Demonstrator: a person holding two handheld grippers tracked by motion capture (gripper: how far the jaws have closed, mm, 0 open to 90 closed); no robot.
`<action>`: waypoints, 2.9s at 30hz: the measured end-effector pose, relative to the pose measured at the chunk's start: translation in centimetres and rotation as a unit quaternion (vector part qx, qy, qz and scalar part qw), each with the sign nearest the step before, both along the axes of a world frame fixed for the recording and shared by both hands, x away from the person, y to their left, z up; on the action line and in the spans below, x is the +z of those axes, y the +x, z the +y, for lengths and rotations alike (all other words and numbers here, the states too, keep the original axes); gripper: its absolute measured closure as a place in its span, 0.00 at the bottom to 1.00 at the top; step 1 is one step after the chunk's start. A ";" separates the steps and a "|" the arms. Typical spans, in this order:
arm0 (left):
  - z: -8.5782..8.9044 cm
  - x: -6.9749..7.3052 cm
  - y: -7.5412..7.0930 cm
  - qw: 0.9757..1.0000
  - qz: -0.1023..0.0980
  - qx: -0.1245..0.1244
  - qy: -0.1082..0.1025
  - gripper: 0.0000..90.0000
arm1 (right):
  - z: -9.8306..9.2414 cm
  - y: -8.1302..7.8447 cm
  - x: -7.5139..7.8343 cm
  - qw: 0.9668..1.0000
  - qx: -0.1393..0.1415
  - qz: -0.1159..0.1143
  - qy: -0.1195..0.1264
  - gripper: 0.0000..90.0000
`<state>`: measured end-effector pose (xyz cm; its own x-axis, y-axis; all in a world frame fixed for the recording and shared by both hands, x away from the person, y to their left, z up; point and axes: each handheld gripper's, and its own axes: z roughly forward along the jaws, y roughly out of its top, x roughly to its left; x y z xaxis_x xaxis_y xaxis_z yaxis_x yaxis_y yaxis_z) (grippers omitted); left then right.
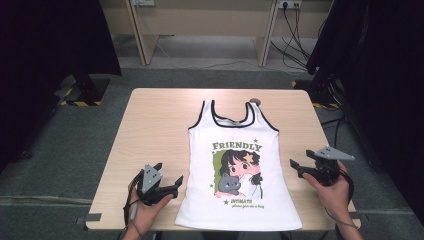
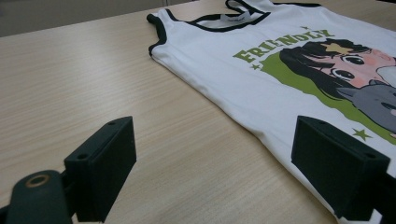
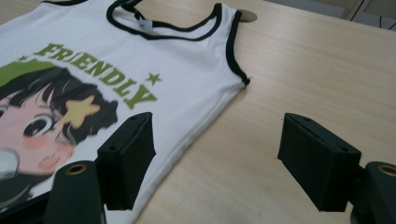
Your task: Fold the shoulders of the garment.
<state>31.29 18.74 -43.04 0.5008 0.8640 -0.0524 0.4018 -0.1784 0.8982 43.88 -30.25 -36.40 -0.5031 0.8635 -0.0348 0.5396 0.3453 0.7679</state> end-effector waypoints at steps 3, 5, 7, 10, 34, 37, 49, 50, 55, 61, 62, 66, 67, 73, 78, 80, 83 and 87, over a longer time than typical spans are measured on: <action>0.0 0.0 0.0 1.000 -0.001 0.000 -0.001 0.15 | 2.4 5.6 0.7 1.000 0.000 0.018 -0.023 0.36; 0.0 0.0 0.0 1.000 -0.001 0.000 -0.002 0.15 | 2.4 5.6 0.7 1.000 0.000 0.018 -0.023 0.37; 0.1 0.0 0.0 1.000 0.000 0.001 -0.004 0.15 | 3.6 8.3 0.6 0.999 -0.004 0.027 -0.028 0.38; 0.1 0.0 0.0 1.000 0.000 0.001 -0.005 0.15 | 4.8 10.7 0.3 0.999 -0.010 0.035 -0.036 0.39; 0.0 0.0 0.0 1.000 -0.001 0.003 -0.003 0.15 | 9.5 19.3 -3.5 0.995 -0.042 0.084 -0.035 0.62; 0.0 0.0 0.0 1.000 -0.002 0.002 -0.001 0.15 | 9.7 19.6 -4.0 0.995 -0.045 0.088 -0.035 0.63; 0.0 0.0 0.1 1.000 -0.001 0.001 -0.004 0.15 | 10.2 20.0 -4.7 0.994 -0.051 0.087 -0.054 0.71; 0.0 0.0 0.1 1.000 -0.001 0.001 -0.004 0.15 | 10.3 20.0 -4.8 0.993 -0.051 0.088 -0.055 0.72; 0.0 0.0 0.0 1.000 -0.001 0.000 -0.004 0.15 | 10.5 20.2 -5.2 0.993 -0.047 0.092 -0.065 0.79; 0.0 0.0 0.0 1.000 -0.001 0.000 -0.004 0.15 | 10.8 20.0 -6.1 0.991 -0.045 0.103 -0.067 0.84; 0.0 0.0 0.0 1.000 -0.001 0.000 -0.004 0.15 | 10.8 20.0 -6.2 0.991 -0.045 0.105 -0.065 0.86; 0.0 0.0 0.0 1.000 -0.001 0.000 -0.004 0.15 | 10.6 20.0 -6.3 0.992 -0.046 0.105 -0.053 0.92; 0.0 0.0 0.0 1.000 -0.001 0.000 -0.004 0.15 | 10.6 19.9 -6.3 0.992 -0.044 0.106 -0.051 0.93; 0.1 0.0 0.1 1.000 -0.001 -0.001 -0.006 0.15 | 10.2 19.6 -6.1 0.993 -0.044 0.108 -0.033 0.94; 0.1 0.0 0.1 1.000 0.001 0.001 -0.012 0.15 | 10.3 18.9 -5.7 0.994 -0.040 0.103 -0.018 0.94; 0.1 0.0 0.1 1.000 0.000 0.000 -0.012 0.15 | 10.5 18.7 -5.5 0.994 -0.035 0.100 -0.013 0.94; 0.2 0.0 0.1 1.000 0.000 -0.001 -0.012 0.15 | 10.8 18.4 -5.3 0.995 -0.025 0.100 -0.008 0.94; 0.2 0.0 0.1 1.000 -0.001 -0.002 -0.013 0.15 | 11.2 17.9 -4.9 0.995 -0.017 0.096 -0.004 0.94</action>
